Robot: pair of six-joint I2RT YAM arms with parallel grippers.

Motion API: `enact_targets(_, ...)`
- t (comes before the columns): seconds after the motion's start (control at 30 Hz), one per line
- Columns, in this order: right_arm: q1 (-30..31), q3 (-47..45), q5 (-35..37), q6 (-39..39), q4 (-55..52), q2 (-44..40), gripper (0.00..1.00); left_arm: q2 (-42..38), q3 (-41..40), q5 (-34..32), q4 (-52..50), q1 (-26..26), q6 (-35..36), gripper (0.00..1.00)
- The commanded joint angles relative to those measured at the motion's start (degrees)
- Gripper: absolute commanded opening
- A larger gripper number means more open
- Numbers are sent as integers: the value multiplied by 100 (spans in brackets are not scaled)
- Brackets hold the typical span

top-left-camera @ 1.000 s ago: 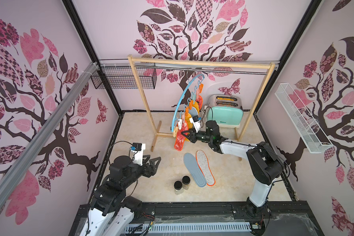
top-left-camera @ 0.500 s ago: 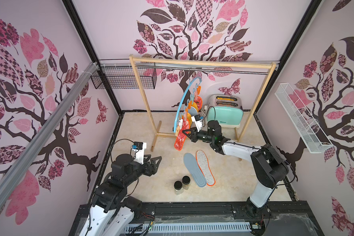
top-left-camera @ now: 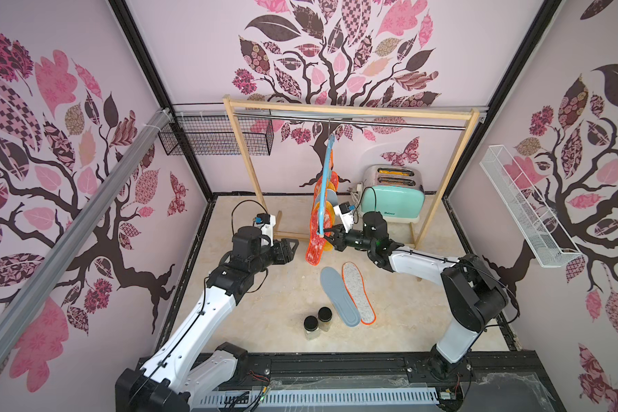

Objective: Take the shoe insoles off the hanger
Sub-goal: Remove the insole from the hanger.

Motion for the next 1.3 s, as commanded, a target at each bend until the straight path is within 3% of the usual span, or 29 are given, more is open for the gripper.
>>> enact_targets(0.0, 31, 65, -94, -209, -184, -278, 9, 330, 127, 912, 1466, 327, 245, 58)
enact_targets(0.27, 31, 87, -201, -413, -409, -414, 9, 1723, 922, 2265, 2054, 375, 1310, 53)
enact_targets(0.43, 39, 139, -289, -545, -567, -441, 9, 2402, 1598, 2798, 1900, 432, 1673, 51)
enact_targets(0.67, 33, 232, -341, -723, -791, -373, 9, 3340, 2554, 4460, 1715, 431, 1953, 50)
enact_targets(0.9, 31, 323, -333, -864, -1033, -344, 10, 3567, 2656, 5183, 1912, 388, 2117, 50)
enact_targets(1.27, 37, 365, -326, -948, -1139, -318, 10, 3791, 3160, 5341, 1520, 148, 2348, 48)
